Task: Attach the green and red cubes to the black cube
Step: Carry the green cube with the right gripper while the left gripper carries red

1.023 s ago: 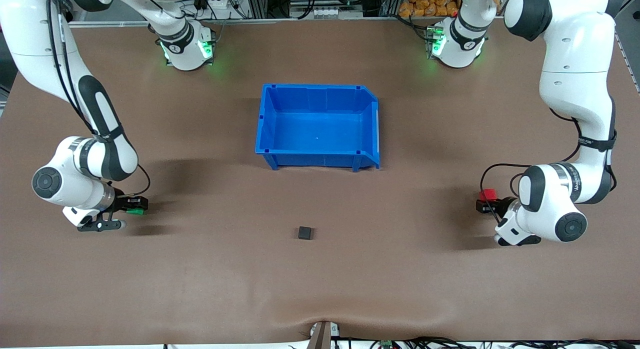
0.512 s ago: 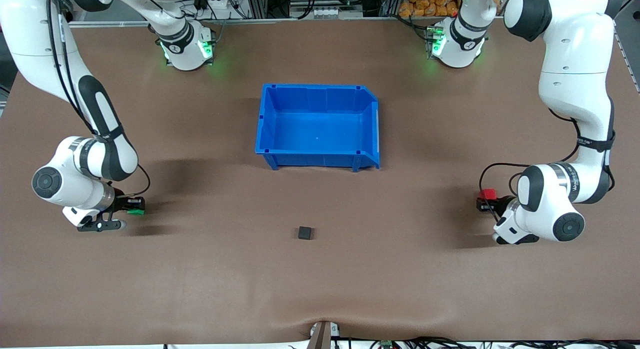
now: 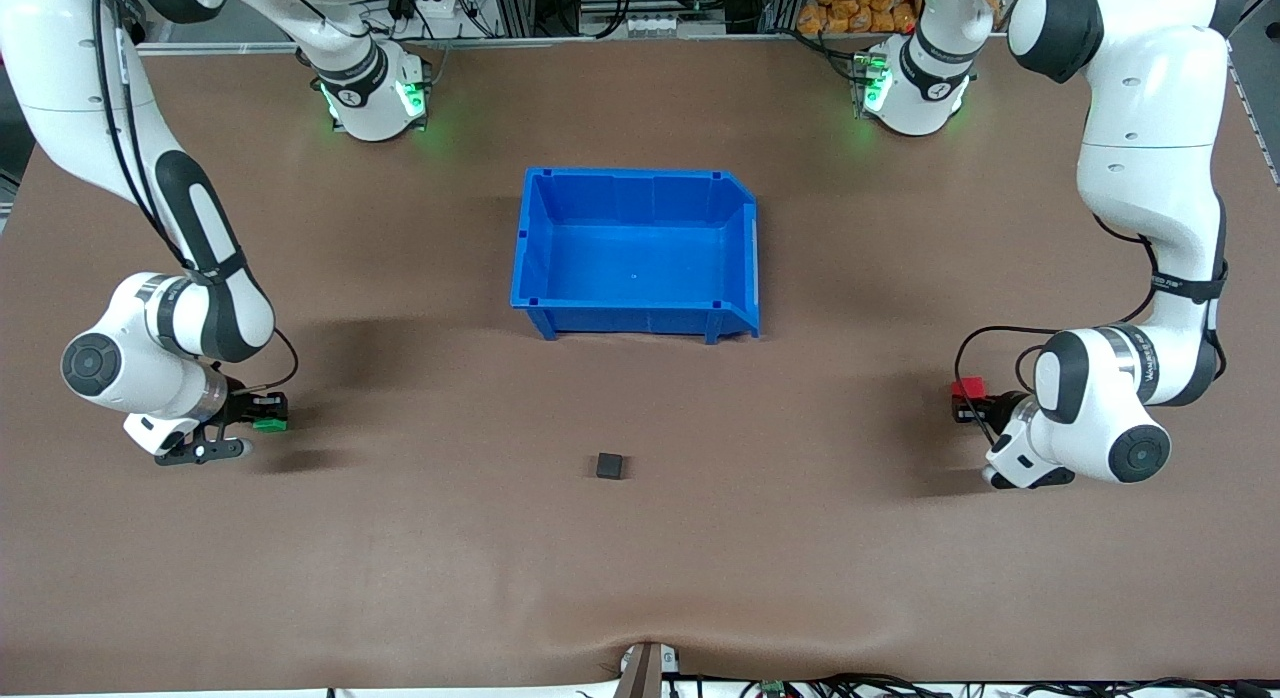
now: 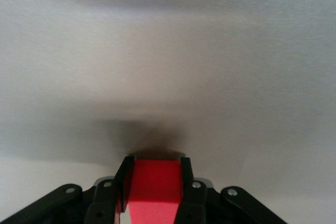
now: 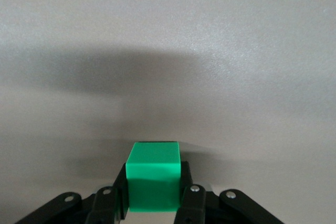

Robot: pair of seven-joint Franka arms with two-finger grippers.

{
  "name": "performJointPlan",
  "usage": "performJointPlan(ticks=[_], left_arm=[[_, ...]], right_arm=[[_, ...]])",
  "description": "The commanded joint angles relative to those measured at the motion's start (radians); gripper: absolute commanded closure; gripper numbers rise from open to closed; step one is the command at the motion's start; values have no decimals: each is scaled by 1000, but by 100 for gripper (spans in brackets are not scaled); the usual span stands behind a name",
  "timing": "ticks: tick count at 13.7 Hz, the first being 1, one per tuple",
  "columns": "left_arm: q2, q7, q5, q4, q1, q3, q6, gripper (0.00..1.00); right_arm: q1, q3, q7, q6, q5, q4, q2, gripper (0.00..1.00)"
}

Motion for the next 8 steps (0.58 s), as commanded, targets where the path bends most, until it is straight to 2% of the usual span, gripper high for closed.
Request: performJointPlan(ticks=[1,4,8], left_arm=[[26,-61,-95,15,-1,-1,-7,99],[31,-159,-105,29,-40,-1,4,100],[75,-324,-173,112,-47,-24,17,100]], right_arm=[[-22,5,-102,0,16,-3,-19,100],[-30,3,-194,-1,16,0,-42,100],[-41,3,-407,-6,15,38,-55,100]])
